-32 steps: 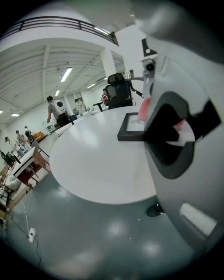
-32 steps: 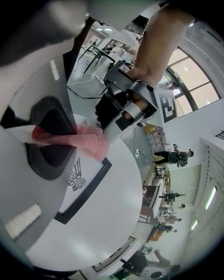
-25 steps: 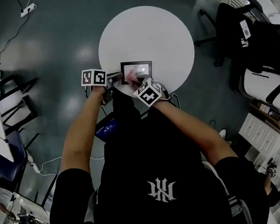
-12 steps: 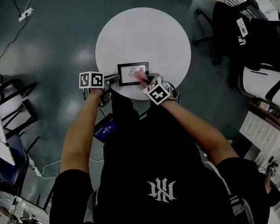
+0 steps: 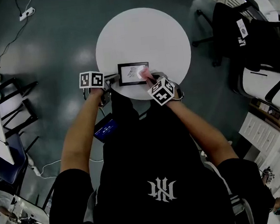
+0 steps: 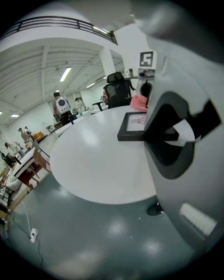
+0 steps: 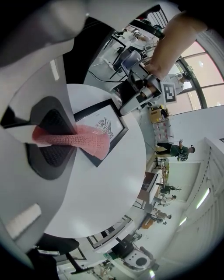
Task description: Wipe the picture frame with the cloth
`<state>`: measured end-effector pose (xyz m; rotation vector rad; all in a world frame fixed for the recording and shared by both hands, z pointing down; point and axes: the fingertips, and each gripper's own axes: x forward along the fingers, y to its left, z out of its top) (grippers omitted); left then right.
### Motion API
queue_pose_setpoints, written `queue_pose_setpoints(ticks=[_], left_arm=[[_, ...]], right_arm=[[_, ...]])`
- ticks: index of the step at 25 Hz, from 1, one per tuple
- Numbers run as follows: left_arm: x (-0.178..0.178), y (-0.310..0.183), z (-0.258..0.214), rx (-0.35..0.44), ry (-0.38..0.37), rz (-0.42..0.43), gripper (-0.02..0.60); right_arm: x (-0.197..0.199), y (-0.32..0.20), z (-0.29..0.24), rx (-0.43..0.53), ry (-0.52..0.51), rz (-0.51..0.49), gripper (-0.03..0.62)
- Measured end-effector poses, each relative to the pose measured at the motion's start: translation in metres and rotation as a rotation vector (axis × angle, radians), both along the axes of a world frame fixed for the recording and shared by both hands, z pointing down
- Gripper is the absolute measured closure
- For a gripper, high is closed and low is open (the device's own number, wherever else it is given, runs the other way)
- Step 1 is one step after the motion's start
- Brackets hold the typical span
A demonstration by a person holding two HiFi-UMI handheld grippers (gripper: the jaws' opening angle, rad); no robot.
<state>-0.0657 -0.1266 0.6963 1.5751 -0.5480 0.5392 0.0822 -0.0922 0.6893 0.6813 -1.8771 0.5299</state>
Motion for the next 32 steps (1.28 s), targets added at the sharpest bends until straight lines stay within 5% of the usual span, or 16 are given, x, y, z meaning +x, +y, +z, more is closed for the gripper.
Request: queue_pose_setpoints(ticks=[8, 21, 26, 32], left_arm=[[0.002, 0.0, 0.001, -0.001, -0.009, 0.001, 0.52], [0.008, -0.005, -0.018, 0.08, -0.085, 0.111, 0.48], [0.022, -0.026, -0.085, 0.232, -0.017, 0.123, 0.496], [0.041, -0.065, -0.211, 0.565, 0.025, 0.123, 0.55]], right_arm=[[0.027, -0.019, 0.011, 0.001, 0.052, 0.069, 0.565], [-0.005, -0.071, -0.061, 0.104, -0.168, 0.14, 0.565], [-0.018, -0.092, -0.116, 0.15, -0.29, 0.178, 0.565], [-0.033, -0.117, -0.225, 0.28, -0.489, 0.091, 0.566]])
